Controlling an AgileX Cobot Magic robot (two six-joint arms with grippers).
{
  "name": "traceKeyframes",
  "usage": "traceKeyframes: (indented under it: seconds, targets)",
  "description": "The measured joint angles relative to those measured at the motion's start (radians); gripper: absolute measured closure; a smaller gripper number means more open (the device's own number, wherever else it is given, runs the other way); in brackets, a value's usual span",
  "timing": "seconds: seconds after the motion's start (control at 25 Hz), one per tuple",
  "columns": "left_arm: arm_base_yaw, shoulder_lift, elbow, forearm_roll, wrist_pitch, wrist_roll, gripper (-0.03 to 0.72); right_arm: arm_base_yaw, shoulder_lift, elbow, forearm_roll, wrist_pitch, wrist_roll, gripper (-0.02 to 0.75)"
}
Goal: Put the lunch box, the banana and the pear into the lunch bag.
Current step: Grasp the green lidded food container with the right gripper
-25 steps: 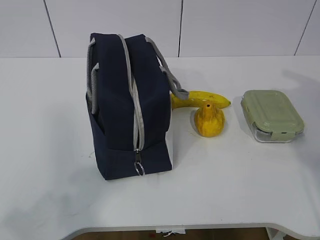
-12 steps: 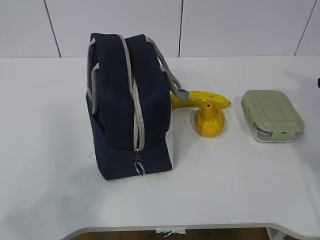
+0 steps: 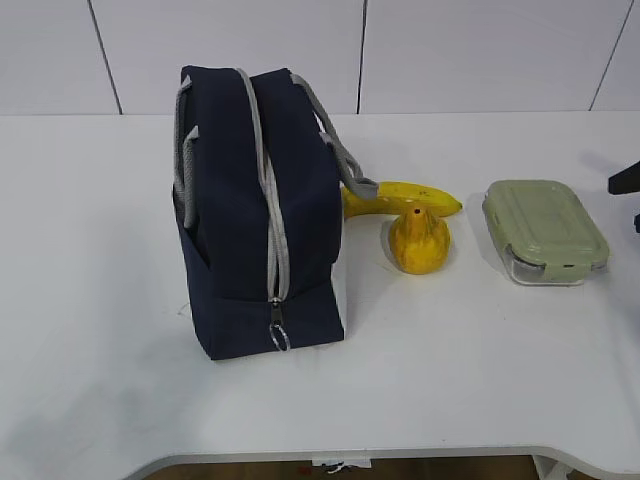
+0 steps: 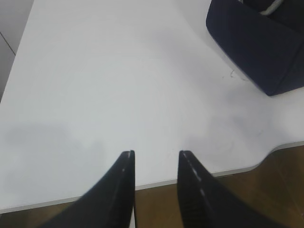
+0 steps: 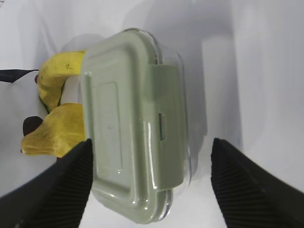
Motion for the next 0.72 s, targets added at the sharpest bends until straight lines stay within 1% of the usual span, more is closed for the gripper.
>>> traceKeyframes:
  seconds: [0.32,0.72]
  targets:
    - [0.000,0.000,0.000,0.000,0.000,0.000,0.448,0.029,0.071,0.000,0.006,-0.004,-0.034,0.156]
    - [0.000,0.000,0.000,0.000,0.000,0.000,0.448,0.078,0.074,-0.001,0.002,-0.006,-0.082,0.156]
